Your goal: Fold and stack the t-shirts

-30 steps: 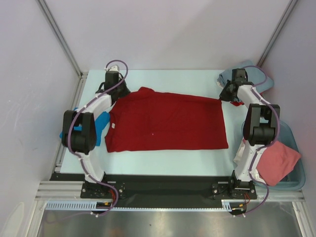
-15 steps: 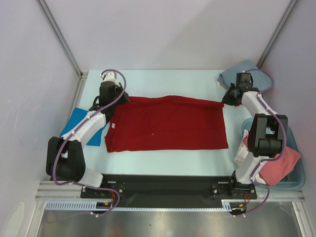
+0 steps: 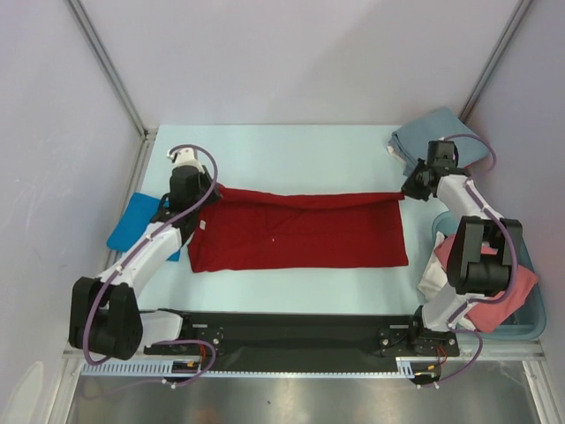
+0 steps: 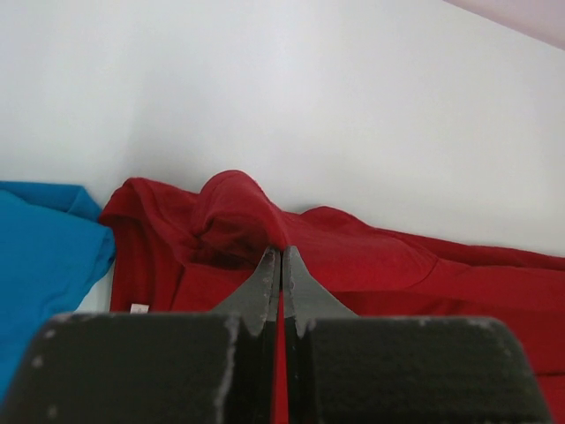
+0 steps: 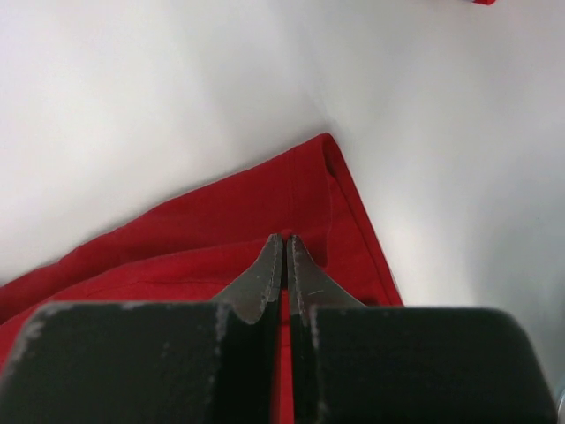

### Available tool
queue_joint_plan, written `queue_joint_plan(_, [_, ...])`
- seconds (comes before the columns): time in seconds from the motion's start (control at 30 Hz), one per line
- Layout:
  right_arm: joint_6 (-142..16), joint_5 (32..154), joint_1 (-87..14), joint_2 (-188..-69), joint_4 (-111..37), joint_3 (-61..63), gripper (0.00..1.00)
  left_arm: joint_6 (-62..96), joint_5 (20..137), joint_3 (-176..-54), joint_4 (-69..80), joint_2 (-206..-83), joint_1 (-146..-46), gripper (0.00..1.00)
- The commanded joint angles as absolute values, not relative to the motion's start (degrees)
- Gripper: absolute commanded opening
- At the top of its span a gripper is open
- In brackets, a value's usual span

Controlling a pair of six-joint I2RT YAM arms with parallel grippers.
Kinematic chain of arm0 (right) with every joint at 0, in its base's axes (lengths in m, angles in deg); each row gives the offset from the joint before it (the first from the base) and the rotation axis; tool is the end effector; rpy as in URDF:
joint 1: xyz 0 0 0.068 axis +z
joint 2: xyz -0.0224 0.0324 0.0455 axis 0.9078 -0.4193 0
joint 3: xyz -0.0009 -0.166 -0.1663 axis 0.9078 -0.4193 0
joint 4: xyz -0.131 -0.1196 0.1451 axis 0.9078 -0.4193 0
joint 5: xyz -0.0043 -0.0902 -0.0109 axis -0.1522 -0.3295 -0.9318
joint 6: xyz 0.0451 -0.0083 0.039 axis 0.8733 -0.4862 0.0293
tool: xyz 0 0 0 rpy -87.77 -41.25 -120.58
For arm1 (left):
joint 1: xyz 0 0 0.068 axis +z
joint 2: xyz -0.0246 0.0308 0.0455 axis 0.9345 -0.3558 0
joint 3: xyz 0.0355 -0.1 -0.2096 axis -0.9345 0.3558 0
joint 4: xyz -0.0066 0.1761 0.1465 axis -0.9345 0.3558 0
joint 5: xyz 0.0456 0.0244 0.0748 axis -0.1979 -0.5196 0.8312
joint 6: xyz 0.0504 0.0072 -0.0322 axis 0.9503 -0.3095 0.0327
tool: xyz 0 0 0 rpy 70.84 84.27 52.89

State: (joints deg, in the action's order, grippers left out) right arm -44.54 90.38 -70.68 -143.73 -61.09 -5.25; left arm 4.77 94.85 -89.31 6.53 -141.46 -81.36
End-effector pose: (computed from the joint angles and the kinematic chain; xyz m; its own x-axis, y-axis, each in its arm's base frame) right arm 0.3312 -0.0279 0.2044 -0.6848 0.4949 -0.5349 0.3703 0.8685 0.3296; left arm 0.2702 -0.0519 0.2398 -0.4102 -0.3159 -0.8555 -0.0889 0.9475 -0.3072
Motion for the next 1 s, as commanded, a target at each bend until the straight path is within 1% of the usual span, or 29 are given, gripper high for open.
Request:
queue_joint_plan(0.0, [-44.1, 89.94, -71.1, -140.13, -59.37, -6.25, 0.0, 3.8, 96.73, -87.07, 5.53, -137.82, -81.72, 0.0])
queue_joint_plan(0.17, [-43.75, 89.59, -71.1, -139.16, -58.75, -8.97, 0.0, 3.71, 96.82, -84.08, 5.96, -134.57, -82.16, 0.0])
queue_joint_plan(0.33, [-42.79, 88.89, -71.1, -138.54, -57.27, -12.31, 0.0, 0.38, 96.2, -82.76, 11.31, -133.34, -83.74, 0.01])
queue_joint_plan(0.4, [-41.39, 88.53, -71.1, -137.84, -55.6, -15.12, 0.0, -0.59, 98.22, -81.71, 12.12, -132.46, -85.06, 0.01])
queue_joint_plan(0.53, [-37.52, 86.34, -71.1, -136.08, -53.04, -20.74, 0.0, -3.75, 99.27, -76.1, 13.0, -129.83, -86.29, 0.05])
queue_joint_plan(0.57, [-36.73, 85.73, -71.1, -134.86, -52.6, -21.97, 0.02, -4.45, 99.98, -74.94, 13.0, -128.95, -86.55, 0.16])
queue_joint_plan(0.6, [-36.2, 84.33, -71.1, -133.98, -51.38, -24.6, 0.06, -4.98, 100.24, -73.71, 12.91, -127.11, -86.64, 0.25])
queue_joint_plan(0.63, [-34.8, 83.27, -71.1, -133.1, -50.76, -25.75, 0.07, -5.86, 100.68, -71.53, 12.82, -125.88, -86.65, 0.35])
queue_joint_plan(0.7, [-33.65, 81.25, -71.18, -130.2, -49.44, -28.65, 0.09, -6.39, 102.52, -69.76, 13.17, -123.59, -86.65, 0.37])
queue_joint_plan(0.73, [-32.95, 80.63, -71.1, -129.32, -49.18, -29.27, 0.09, -6.83, 103.05, -68.7, 13.35, -121.23, -86.65, 0.39])
queue_joint_plan(0.77, [-32.51, 80.1, -71.1, -127.83, -49.09, -29.72, 0.1, -6.75, 103.67, -68.52, 13.87, -120.42, -86.65, 0.53])
queue_joint_plan(0.8, [-32.07, 78.88, -71.1, -127.21, -49.43, -30.07, 0.16, -6.83, 104.72, -68.43, 15.09, -119.72, -86.65, 0.57])
queue_joint_plan(0.83, [-31.98, 78.6, -71.1, -126.51, -49.52, -30.42, 0.25, -6.75, 105.16, -68.69, 15.63, -118.84, -86.65, 0.57])
queue_joint_plan(0.87, [-31.63, 78.08, -71.1, -125.89, -49.61, -30.6, 0.36, -6.66, 105.26, -68.78, 15.81, -118.48, -86.65, 0.62])
queue_joint_plan(0.9, [-31.8, 78.07, -71.01, -124.66, -49.35, -30.69, 0.44, -6.4, 105.26, -68.78, 15.63, -118.39, -86.65, 0.66])
queue_joint_plan(0.97, [-33.02, 78.34, -70.49, -123.43, -48.82, -31.04, 0.45, -4.64, 103.94, -70.18, 15.28, -119.79, -86.65, 0.73])
